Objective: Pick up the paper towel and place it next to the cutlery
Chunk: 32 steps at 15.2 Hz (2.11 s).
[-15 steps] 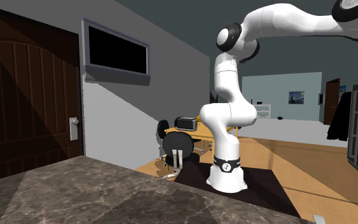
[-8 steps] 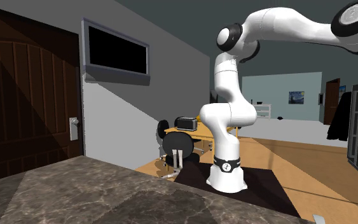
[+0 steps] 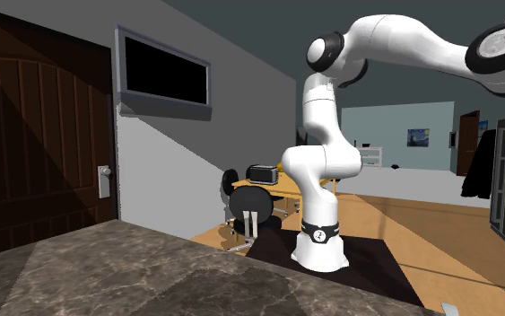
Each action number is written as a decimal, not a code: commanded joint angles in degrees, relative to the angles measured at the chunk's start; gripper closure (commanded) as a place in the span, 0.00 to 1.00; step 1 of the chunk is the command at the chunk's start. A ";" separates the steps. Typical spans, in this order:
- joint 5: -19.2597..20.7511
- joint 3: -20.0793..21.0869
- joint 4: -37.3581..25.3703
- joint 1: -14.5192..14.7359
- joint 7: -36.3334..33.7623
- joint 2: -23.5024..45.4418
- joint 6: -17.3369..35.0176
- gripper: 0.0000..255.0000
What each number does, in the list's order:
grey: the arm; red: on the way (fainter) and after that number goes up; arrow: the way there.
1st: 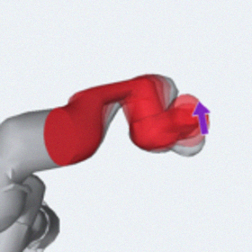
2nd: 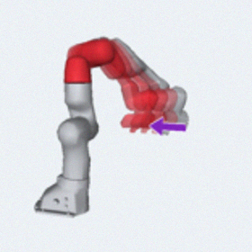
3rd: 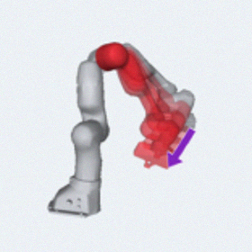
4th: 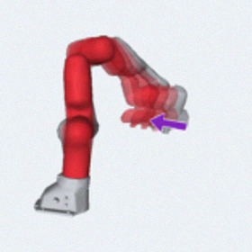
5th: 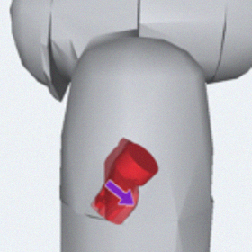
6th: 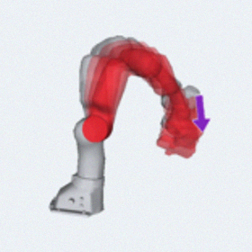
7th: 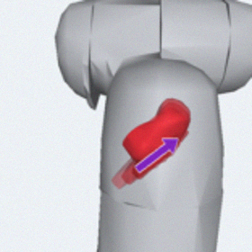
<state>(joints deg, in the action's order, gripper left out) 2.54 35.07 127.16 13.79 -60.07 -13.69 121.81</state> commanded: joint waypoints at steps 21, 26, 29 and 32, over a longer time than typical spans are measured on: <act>0.92 0.91 3.26 -0.03 -1.63 1.24 4.24 0.00; -1.02 0.16 0.26 0.72 -0.21 -1.59 -1.12 0.00; -1.02 0.16 0.26 0.72 -0.21 -1.59 -1.12 0.00; -1.02 0.16 0.26 0.72 -0.21 -1.59 -1.12 0.00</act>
